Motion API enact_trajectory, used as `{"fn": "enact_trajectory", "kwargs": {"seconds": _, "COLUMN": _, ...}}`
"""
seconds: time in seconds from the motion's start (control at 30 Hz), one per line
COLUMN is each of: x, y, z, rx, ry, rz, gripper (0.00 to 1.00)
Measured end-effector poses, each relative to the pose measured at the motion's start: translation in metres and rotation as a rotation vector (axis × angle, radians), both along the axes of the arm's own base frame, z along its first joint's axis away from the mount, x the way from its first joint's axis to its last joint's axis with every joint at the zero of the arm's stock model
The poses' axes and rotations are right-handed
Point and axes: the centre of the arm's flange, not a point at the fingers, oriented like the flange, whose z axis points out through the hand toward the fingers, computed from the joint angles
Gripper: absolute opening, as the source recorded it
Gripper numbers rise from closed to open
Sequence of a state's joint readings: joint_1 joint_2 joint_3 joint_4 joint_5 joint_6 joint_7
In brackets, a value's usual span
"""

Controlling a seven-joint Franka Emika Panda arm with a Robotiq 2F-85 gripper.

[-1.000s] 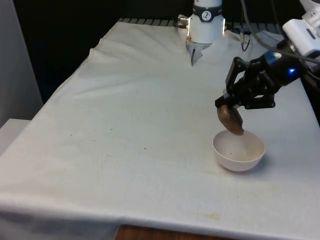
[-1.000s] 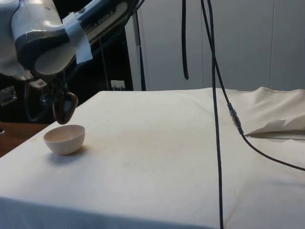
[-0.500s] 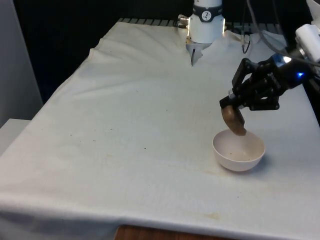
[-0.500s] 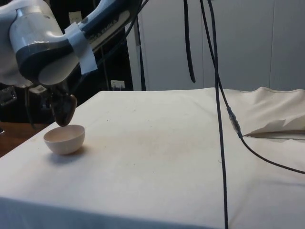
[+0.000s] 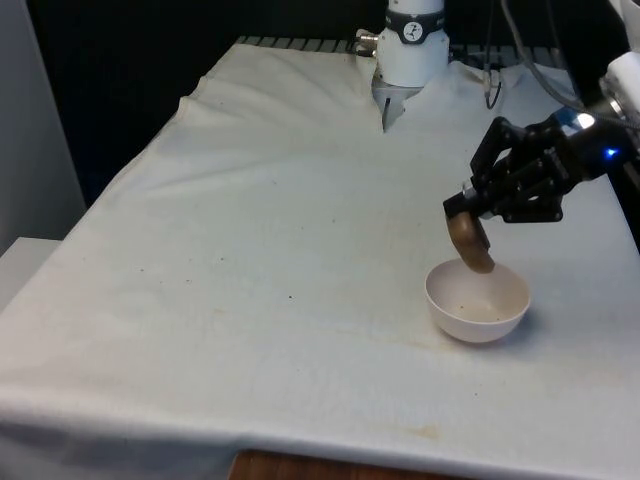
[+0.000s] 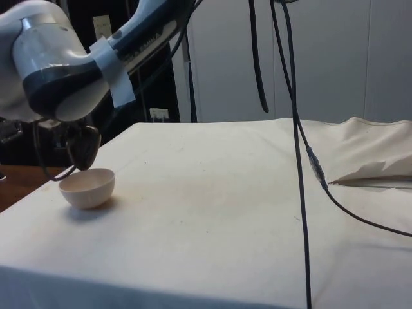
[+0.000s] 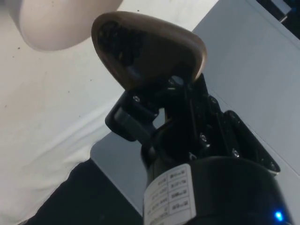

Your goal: Pour the coffee beans from the cup into the bowl.

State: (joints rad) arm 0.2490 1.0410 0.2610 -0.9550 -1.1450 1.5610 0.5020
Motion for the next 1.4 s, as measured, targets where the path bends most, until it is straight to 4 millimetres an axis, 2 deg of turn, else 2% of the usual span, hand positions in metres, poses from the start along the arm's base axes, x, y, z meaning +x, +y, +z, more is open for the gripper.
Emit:
{"fn": "enact_trajectory", "kwargs": {"seconds": 0.53, "x": 0.004, "y": -0.003, "z": -0.001, "rx": -0.071, "ry": 0.009, "rz": 0.053, "gripper": 0.01}}
{"fn": "enact_trajectory", "kwargs": {"seconds": 0.97, "x": -0.001, "y": 0.018, "z": -0.003, "rx": -0.109, "ry": -0.008, "rz": 0.099, "gripper": 0.01}}
{"fn": "enact_trajectory", "kwargs": {"seconds": 1.4, "x": -0.003, "y": 0.022, "z": -0.007, "rx": -0.128, "ry": -0.019, "rz": 0.107, "gripper": 0.01}}
